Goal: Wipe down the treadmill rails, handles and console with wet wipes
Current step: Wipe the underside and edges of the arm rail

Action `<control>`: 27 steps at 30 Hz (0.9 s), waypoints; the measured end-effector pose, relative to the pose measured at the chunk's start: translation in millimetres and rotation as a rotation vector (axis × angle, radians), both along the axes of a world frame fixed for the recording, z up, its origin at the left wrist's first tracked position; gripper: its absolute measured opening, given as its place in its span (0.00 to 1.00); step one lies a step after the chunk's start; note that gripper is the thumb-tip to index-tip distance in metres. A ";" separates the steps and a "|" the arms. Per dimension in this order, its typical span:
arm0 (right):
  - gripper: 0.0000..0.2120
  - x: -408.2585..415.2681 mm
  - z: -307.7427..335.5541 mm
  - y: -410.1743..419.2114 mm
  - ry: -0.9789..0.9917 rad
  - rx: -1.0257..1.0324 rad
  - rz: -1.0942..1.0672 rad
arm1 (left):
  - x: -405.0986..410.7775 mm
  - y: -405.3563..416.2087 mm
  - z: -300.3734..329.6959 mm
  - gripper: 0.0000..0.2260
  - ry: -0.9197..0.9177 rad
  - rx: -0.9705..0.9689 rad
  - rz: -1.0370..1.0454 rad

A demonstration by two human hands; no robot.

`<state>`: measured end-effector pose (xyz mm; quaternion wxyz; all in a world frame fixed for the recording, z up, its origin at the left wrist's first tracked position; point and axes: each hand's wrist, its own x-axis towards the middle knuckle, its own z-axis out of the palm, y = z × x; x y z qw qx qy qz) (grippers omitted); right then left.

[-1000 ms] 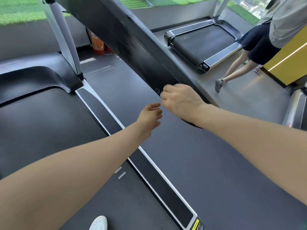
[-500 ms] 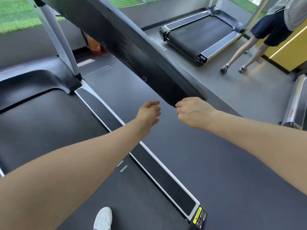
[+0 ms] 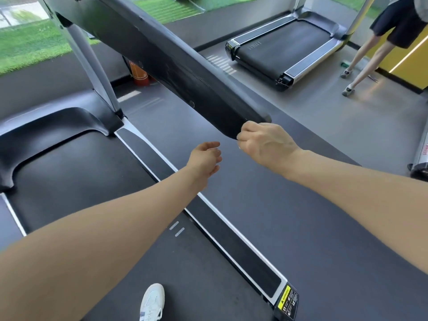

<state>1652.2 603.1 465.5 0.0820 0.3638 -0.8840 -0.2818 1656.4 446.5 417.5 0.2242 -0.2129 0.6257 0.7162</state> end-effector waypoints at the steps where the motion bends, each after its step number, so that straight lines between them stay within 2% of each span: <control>1: 0.15 -2.3 -0.5 0.3 0.060 -0.017 0.038 | 0.5 0.6 0.3 0.11 0.002 -0.010 0.008; 4: 0.19 -5.2 -8.6 5.3 0.167 -0.044 0.143 | 2.6 3.8 1.1 0.11 0.009 -0.030 0.023; 6: 0.18 2.1 -21.4 13.5 0.153 -0.060 0.140 | 5.4 7.1 1.7 0.11 0.007 -0.040 0.024; 9: 0.15 20.3 -22.2 23.3 -0.012 -0.072 -0.068 | 8.4 12.9 4.6 0.11 0.002 -0.059 0.021; 10: 0.14 25.7 -20.9 26.8 -0.101 -0.110 -0.207 | 8.1 14.8 6.2 0.11 0.004 -0.066 0.018; 12: 0.13 29.4 -28.5 32.6 -0.268 -0.413 -0.577 | 6.3 17.7 9.6 0.11 0.018 -0.080 0.012; 13: 0.14 29.3 -27.6 27.0 -0.342 -0.689 -0.806 | 5.0 18.6 11.4 0.11 0.026 -0.086 0.012; 16: 0.06 17.3 -33.4 6.4 -0.515 -1.795 -1.386 | 1.3 18.3 13.7 0.10 0.037 -0.113 0.025; 17: 0.05 10.6 -37.1 -0.7 -0.620 -2.122 -1.478 | 0.6 17.4 14.1 0.10 0.039 -0.123 0.031; 18: 0.07 4.0 -42.8 -6.9 -0.708 -2.319 -1.494 | -0.1 16.1 14.2 0.10 0.042 -0.131 0.037; 20: 0.11 -3.4 -48.2 -17.3 -0.854 -2.469 -1.443 | -1.0 14.0 14.3 0.10 0.048 -0.141 0.045; 23: 0.09 -5.4 -36.0 -22.9 -0.838 -2.709 -1.470 | -1.7 12.4 17.5 0.11 0.052 -0.154 0.046; 27: 0.06 -0.5 -17.7 -20.8 -0.911 -2.802 -1.435 | -1.2 11.4 26.9 0.10 0.059 -0.172 0.040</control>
